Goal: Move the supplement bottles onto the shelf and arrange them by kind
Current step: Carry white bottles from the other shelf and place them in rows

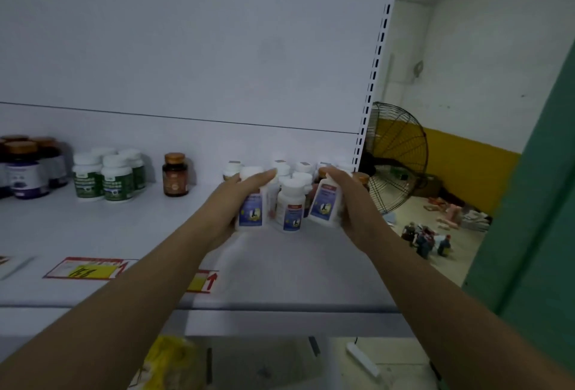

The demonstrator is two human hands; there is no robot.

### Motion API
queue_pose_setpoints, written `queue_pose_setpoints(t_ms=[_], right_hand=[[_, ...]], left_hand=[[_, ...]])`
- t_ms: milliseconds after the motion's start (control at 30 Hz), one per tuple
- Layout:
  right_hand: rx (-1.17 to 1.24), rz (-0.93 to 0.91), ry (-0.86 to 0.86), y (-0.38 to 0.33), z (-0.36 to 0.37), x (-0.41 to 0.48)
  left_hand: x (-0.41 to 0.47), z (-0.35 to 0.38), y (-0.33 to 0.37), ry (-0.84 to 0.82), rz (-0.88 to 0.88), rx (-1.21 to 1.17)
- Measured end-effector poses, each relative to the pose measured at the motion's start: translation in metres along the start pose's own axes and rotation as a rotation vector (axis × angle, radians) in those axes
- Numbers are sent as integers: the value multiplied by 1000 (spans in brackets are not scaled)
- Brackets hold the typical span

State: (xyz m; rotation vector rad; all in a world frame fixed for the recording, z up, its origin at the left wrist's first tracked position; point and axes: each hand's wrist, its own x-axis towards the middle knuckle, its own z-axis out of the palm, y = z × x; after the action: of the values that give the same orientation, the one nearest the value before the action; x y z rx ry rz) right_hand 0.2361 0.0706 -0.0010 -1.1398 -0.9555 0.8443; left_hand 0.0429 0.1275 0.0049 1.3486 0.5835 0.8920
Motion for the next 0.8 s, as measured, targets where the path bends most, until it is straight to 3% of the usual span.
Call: queue_pose_setpoints(t_ms=[167,267,600,800], right_hand=[[223,45,-219,-22,21,-8],[261,74,-232,-30,41,-15],[275,73,-369,-41,93,-27],[211,82,-552,-37,186,-33]], left_hand=[[-12,4,18,-70,-21,-222],[-21,0,23,-71,-41,-287],[-67,-39,51,7,34,-195],[-127,-103,75,202,77,-139]])
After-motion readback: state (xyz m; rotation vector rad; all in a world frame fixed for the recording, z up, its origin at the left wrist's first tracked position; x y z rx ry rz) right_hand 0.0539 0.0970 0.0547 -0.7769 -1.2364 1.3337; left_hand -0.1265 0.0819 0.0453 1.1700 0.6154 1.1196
